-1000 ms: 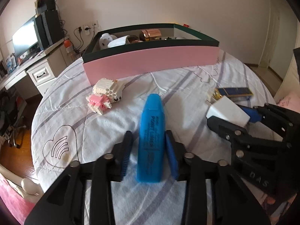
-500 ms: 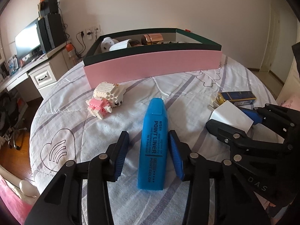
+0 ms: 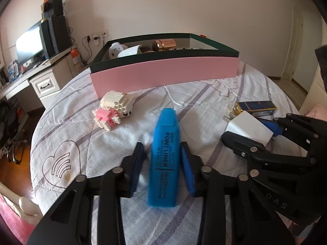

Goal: Organize rigid objects
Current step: 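Carry the highlighter and white charger into the pink box and open both grippers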

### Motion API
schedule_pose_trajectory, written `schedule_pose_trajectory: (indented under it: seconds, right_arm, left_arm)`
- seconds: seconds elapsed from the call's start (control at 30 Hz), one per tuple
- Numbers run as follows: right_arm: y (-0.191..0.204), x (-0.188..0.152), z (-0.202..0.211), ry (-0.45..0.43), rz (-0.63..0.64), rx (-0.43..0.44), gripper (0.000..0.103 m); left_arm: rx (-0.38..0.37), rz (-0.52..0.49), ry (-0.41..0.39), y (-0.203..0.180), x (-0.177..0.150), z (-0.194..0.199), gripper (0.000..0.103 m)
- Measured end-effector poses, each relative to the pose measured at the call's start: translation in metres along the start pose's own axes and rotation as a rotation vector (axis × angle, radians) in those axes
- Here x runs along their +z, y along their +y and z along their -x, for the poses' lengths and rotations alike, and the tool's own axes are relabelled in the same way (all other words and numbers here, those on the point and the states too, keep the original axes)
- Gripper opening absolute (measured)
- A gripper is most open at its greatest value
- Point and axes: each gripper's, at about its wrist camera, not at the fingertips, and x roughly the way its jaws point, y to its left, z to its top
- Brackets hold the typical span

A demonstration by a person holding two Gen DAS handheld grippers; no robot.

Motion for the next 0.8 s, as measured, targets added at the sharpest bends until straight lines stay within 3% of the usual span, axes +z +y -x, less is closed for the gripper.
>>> schedule_pose_trajectory:
  seconds: [0.03,0.8]
  right_arm:
    - [0.000,0.000,0.000,0.000,0.001,-0.002,0.042]
    - [0.003,-0.002,0.008,0.016,-0.024,0.016,0.042]
  left_arm:
    - [-0.003,-0.011,-0.001,-0.002,0.000,0.000,0.027]
    - [-0.027,0.022,0.043,0.006,0.006,0.014,0.026]
